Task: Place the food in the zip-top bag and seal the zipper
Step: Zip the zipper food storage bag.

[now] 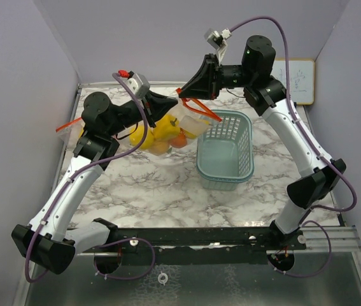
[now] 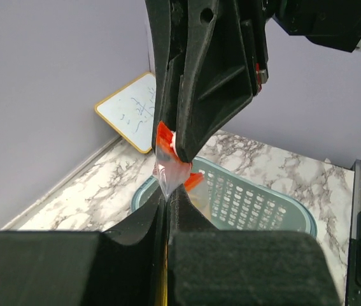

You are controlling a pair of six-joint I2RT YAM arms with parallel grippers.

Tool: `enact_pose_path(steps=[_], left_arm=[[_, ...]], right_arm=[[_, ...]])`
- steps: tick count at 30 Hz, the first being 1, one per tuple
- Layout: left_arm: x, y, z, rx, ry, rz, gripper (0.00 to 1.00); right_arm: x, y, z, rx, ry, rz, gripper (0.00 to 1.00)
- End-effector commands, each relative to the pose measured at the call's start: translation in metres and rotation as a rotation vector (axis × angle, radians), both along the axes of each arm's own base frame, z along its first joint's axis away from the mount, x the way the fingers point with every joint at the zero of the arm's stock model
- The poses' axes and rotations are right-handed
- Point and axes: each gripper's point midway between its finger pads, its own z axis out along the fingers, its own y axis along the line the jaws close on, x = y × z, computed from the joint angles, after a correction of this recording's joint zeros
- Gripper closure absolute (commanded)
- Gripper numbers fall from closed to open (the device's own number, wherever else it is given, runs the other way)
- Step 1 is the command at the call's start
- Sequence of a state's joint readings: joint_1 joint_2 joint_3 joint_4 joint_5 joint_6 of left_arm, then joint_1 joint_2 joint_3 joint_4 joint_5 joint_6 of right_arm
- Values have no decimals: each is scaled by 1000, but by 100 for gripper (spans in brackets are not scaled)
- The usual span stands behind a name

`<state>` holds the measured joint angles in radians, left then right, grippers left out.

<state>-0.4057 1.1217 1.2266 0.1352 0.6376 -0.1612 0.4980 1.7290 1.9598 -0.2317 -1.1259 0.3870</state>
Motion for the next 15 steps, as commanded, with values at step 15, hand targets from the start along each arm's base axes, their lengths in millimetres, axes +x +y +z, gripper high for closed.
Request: enact_pose_path(steps=[15], left_arm=[[-31, -4, 35, -25, -174, -130, 100]], right_arm=[[-8, -27, 15, -3, -9, 77, 98]])
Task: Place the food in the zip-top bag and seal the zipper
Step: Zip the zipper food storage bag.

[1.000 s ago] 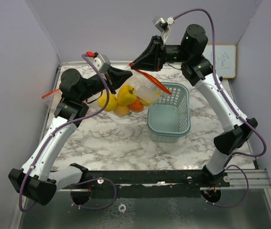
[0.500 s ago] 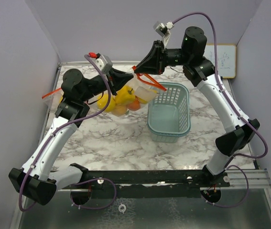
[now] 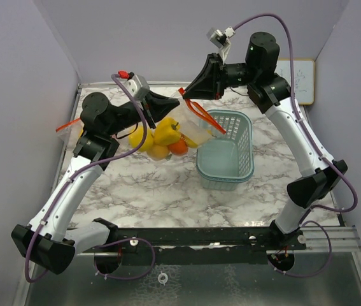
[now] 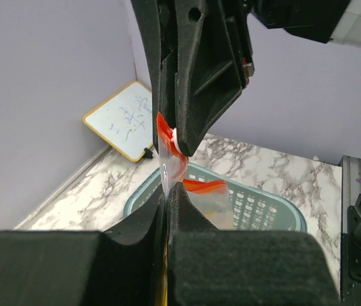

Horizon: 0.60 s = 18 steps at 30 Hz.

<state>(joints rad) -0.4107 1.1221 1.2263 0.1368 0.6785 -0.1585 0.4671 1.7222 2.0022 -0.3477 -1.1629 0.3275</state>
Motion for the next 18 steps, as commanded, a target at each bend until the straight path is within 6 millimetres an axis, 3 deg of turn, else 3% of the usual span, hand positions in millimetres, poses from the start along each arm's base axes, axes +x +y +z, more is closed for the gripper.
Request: enact_pose_path(steps=[1, 9, 18], left_arm=[[-25, -2, 36, -35, -169, -107, 98], [-24, -12, 31, -30, -174, -174, 67], [-26, -24, 26, -24, -176, -264, 55]], right_arm=[[-8, -14, 15, 28, -7, 89, 98], [-16, -16, 16, 30, -4, 120, 98], [-18, -16, 17, 31, -2, 136, 98]])
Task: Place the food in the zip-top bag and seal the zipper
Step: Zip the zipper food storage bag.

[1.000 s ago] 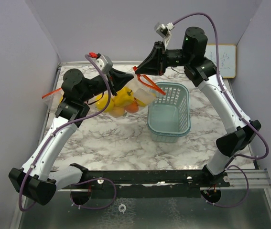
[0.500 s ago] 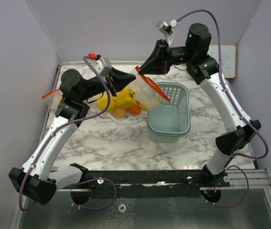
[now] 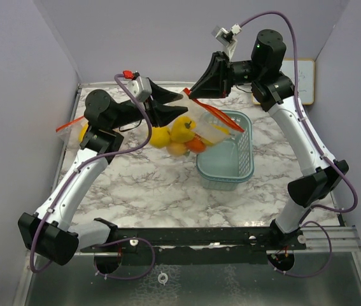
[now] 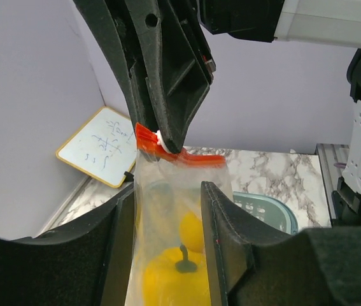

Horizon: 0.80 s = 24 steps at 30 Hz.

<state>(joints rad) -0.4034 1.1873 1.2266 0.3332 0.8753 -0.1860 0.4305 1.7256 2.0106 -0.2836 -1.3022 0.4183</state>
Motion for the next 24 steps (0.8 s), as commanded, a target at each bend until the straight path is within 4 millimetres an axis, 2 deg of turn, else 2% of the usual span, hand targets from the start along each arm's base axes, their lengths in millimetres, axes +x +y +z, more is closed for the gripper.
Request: enact_pose_path(steps=[1, 8, 10, 11, 12, 13, 14, 17, 24], left_arm=[[-11, -7, 16, -13, -58, -76, 54], [1, -13, 19, -21, -35, -52, 51], [4, -14, 19, -22, -29, -44, 55], [4, -15, 19, -21, -30, -42, 62], [5, -15, 19, -18, -32, -39, 74], [6, -16, 19, -17, -37, -36, 90], [8, -15, 20, -18, -39, -26, 100], [16, -13, 21, -12, -30, 19, 100], [45, 11, 45, -34, -6, 265, 100]], right_arm=[[-5, -2, 7, 16, -27, 33, 98], [-7, -3, 6, 13, -31, 39, 98], [-8, -3, 5, 11, -29, 40, 98], [-8, -3, 5, 11, -31, 40, 98], [-8, -4, 4, 10, -31, 40, 98], [-9, -4, 5, 10, -34, 40, 98], [-9, -4, 5, 10, -35, 39, 98], [-6, -3, 1, 4, -31, 33, 98], [1, -2, -10, -20, -38, -15, 98]])
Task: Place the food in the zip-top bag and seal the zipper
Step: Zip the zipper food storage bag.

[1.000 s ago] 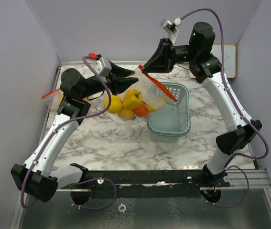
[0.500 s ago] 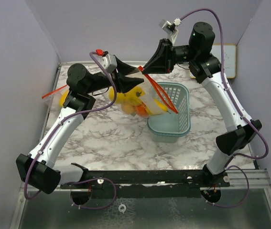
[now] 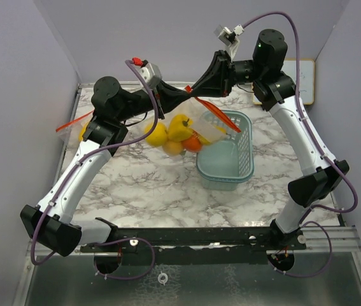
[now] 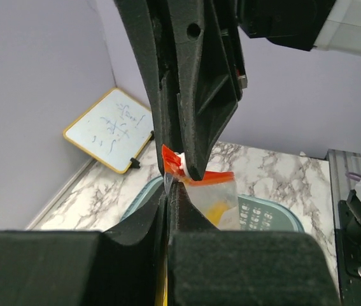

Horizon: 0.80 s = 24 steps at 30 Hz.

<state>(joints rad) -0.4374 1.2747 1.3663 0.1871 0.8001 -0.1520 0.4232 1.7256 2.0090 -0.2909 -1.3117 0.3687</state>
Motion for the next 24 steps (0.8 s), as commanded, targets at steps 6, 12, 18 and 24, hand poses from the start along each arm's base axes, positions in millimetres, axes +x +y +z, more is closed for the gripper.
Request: enact_pose_path(steps=[6, 12, 18, 24], left_arm=[[23, 32, 61, -113, -84, 271, 100], [19, 42, 77, -140, -113, 311, 100], [14, 61, 92, -169, -147, 382, 100], [7, 81, 107, -169, -198, 461, 100]], right_arm=[[10, 0, -26, -64, 7, -73, 98], [14, -4, -40, -86, 13, -89, 98], [18, -9, -54, -96, 24, -84, 98], [20, -16, -70, -111, 37, -89, 98]])
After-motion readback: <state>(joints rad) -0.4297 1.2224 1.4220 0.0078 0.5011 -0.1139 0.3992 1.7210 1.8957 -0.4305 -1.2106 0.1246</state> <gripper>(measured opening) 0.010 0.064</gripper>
